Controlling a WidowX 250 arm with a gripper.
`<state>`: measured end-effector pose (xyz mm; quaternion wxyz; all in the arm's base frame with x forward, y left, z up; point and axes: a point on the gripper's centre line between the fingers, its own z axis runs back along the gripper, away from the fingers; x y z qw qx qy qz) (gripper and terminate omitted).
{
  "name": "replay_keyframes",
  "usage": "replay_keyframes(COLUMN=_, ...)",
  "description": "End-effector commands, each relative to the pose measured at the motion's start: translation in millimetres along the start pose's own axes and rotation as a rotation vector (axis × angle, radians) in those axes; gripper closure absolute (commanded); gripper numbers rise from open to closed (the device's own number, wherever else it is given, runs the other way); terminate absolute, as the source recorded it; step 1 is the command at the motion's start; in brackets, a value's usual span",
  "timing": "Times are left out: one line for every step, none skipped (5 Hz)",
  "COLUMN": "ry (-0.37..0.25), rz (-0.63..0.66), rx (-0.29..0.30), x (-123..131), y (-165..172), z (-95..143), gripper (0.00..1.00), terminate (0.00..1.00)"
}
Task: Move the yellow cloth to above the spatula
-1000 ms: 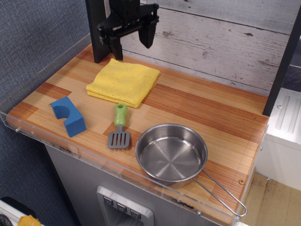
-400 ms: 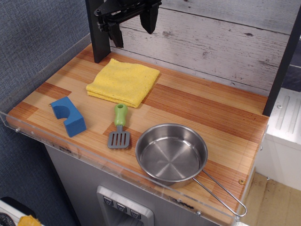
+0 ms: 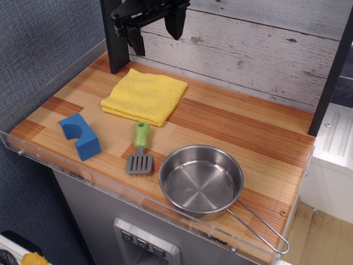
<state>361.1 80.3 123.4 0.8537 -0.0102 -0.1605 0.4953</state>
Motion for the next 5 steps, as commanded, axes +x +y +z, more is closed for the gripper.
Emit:
replay_keyframes(ry=-0.038, rz=-0.001, rx=-0.049, x=2.3, y=-1.0, z=21.9, gripper=0.00, terminate=0.00)
replay_keyframes(ry=-0.038, rz=-0.001, rx=-0.049, x=2.3, y=-1.0, z=21.9, gripper=0.00, terminate=0.00)
replay_keyframes(ry=-0.038, rz=-0.001, rx=-0.049, x=2.3, y=-1.0, z=21.9, gripper=0.00, terminate=0.00)
replay_keyframes(ry=-0.038, rz=-0.001, rx=-0.049, x=2.3, y=-1.0, z=21.9, gripper=0.00, terminate=0.00)
replay_keyframes(ry=-0.038, rz=-0.001, rx=-0.049, x=2.3, y=-1.0, z=21.9, gripper=0.00, terminate=1.00)
